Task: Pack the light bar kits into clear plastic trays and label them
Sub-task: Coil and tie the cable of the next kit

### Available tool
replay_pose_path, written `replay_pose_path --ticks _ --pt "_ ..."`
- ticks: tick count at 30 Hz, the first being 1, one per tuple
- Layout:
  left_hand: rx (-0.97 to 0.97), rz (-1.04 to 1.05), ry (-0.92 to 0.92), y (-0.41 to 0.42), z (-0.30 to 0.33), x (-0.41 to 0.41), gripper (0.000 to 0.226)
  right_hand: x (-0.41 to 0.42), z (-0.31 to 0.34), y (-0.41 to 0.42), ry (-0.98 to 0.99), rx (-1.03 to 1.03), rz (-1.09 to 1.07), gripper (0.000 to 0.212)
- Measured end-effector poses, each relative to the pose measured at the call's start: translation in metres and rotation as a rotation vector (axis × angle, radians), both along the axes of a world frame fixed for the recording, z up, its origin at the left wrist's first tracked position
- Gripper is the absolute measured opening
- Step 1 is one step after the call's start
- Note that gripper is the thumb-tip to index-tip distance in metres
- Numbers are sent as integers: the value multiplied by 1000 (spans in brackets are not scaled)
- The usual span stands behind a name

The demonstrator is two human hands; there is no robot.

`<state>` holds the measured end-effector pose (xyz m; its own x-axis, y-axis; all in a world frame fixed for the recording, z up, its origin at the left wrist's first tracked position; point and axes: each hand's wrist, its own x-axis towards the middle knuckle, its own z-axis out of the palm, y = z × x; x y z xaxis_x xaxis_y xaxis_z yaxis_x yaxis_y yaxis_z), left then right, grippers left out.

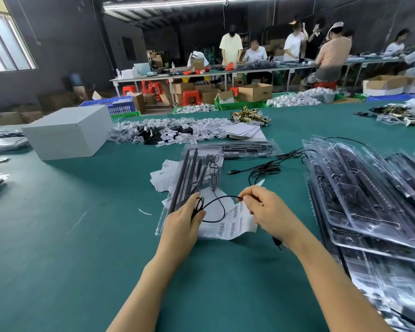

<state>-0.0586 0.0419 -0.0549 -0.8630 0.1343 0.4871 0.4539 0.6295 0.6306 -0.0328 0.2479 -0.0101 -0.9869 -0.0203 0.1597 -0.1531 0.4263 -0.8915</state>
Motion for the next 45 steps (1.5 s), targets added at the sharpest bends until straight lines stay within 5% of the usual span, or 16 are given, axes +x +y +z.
replay_pose_path --ticks 6,9,12,20,23,29,38,45 --pt "-328 -74 18 0 -3 1 61 2 3 -1 -48 -256 -60 20" --pt "-397 -71 160 3 -2 3 46 3 6 -4 -154 -462 -24 21" --pt "-350 -62 231 7 -2 3 34 2 8 -8 -249 -646 -13 18" --pt "-160 -147 40 15 3 11 45 0 8 -9 -471 -1002 -7 17" --pt "-26 -176 -25 18 4 13 31 -2 6 -6 -523 -1116 -11 17" --pt "424 -208 -259 23 6 15 17 -3 1 -9 -497 -1023 -47 16" --pt "566 -120 -314 23 6 11 31 -1 -8 -25 -366 -700 -27 20" --pt "669 -263 -493 7 13 8 30 0 -2 -24 -376 -956 55 18"
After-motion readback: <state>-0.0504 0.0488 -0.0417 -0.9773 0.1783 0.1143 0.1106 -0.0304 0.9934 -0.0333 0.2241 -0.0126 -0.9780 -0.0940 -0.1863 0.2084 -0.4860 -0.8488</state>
